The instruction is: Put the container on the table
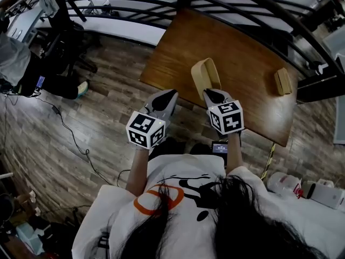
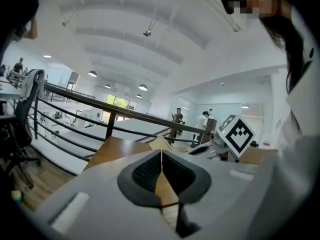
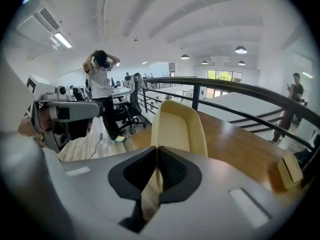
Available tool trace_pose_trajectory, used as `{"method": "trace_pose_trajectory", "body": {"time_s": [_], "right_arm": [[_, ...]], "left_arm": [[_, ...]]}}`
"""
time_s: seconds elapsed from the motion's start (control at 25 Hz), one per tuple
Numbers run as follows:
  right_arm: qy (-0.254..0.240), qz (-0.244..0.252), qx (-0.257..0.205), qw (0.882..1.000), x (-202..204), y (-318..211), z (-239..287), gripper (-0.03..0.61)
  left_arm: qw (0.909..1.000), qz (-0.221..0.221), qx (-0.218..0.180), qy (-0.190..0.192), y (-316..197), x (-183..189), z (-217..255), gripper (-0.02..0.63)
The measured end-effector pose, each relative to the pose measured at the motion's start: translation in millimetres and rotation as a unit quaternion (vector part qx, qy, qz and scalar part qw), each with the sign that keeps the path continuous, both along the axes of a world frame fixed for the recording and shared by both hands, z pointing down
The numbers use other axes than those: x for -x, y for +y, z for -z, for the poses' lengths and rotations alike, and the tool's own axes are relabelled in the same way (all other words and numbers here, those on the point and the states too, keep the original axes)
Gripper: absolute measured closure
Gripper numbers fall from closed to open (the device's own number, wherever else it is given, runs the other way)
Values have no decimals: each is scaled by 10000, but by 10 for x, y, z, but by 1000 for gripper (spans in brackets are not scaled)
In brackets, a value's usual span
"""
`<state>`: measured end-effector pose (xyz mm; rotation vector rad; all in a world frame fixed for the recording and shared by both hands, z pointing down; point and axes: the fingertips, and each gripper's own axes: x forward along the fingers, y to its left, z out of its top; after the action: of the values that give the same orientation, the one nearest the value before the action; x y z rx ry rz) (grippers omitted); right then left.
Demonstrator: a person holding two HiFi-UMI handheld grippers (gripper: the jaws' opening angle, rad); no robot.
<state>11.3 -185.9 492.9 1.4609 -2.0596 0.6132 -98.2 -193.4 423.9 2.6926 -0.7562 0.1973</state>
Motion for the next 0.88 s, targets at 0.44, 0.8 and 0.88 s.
{"method": "trace_pose_trajectory", "body": {"time_s": [0.44, 0.8, 0.88], "right_arm": [[813, -127, 136, 9965, -511, -771, -132, 540], [1473, 148, 367, 9883, -1035, -1994, -448, 540], [1694, 294, 531, 9837, -1172, -2225, -618, 540]], "left_arm": [[9997, 23, 251, -1, -489, -30, -181, 614], [9996, 205, 142, -147, -1420, -81, -189, 614], [9996, 212, 140, -155, -1583, -149, -178, 614]]}}
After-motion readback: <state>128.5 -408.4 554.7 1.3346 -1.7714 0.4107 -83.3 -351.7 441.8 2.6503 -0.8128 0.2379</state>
